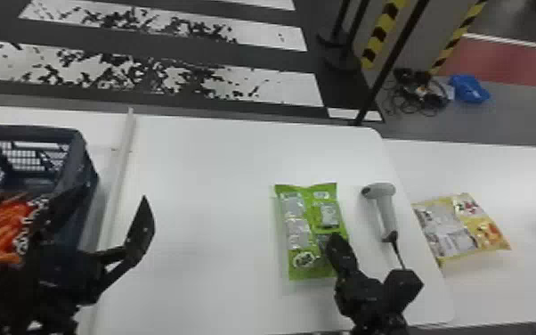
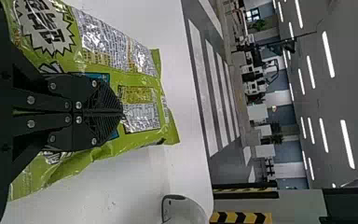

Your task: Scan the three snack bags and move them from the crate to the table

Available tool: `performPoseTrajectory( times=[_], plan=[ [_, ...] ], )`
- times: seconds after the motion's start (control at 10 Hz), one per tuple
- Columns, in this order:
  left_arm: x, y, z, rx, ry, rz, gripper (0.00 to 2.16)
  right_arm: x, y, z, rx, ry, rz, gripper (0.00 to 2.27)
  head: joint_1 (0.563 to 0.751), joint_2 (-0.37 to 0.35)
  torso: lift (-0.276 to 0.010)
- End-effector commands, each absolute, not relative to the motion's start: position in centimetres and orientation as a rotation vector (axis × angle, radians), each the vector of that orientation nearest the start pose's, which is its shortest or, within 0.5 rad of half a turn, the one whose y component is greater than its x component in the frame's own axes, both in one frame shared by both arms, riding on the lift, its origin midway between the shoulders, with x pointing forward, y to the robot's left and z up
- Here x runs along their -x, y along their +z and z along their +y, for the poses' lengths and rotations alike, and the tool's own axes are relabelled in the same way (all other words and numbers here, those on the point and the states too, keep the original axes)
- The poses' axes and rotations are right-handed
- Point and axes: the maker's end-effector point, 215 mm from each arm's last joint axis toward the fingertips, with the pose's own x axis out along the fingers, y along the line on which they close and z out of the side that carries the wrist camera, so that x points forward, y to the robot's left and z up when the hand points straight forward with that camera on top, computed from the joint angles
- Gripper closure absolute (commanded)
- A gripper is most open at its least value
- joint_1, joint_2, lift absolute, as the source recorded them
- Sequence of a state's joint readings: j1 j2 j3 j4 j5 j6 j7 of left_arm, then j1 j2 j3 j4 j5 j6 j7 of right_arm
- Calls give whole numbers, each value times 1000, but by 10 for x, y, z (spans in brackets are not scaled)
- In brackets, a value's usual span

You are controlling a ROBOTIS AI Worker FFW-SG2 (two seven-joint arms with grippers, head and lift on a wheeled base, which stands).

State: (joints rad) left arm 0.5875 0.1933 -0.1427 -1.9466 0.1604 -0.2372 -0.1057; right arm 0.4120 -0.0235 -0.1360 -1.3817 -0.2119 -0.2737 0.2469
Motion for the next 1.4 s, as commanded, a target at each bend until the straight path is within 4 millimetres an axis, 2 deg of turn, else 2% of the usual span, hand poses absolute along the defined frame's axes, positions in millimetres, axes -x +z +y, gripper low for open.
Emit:
performPoseTrajectory(
  times=[0.0, 0.1, 0.2, 0.3, 0.4, 0.7, 0.9, 1.0, 1.1, 1.3],
  plan=[
    [-395, -364, 156, 81, -294, -2, 36, -387, -546, -283, -173, 24, 274, 2243, 695, -181, -62],
    [-395, -364, 156, 81, -294, -2, 36, -383, -522, -292, -177, -1, 223, 2199, 695, -181, -62],
    [-395, -362, 156, 82, -291, -7, 36, -382, -481, -295, -157, 0, 147, 1511, 695, -188, -62],
    [-395, -361, 156, 84, -291, -10, 36, -384, -451, -298, -128, 10, 113, 117, 695, -198, -62],
    [-395, -362, 156, 82, -292, -8, 36, -388, -439, -308, -85, 13, 100, -2, 695, -204, -62],
    [-390, -352, 158, 82, -290, -43, 36, -406, -445, -358, -1, 62, 134, 76, 695, -236, -62],
    [-388, -355, 161, 73, -284, -37, 36, -417, -486, -378, 46, 75, 290, 83, 695, -277, -62],
    [-388, -357, 162, 70, -281, -34, 36, -423, -497, -385, 60, 80, 337, 83, 695, -290, -62],
    [-386, -357, 163, 71, -279, -30, 36, -434, -502, -391, 49, 89, 343, 87, 695, -298, -62],
    [-384, -358, 169, 67, -263, -26, 36, -459, -510, -415, 38, 58, 349, 87, 695, -307, -62]
  ],
)
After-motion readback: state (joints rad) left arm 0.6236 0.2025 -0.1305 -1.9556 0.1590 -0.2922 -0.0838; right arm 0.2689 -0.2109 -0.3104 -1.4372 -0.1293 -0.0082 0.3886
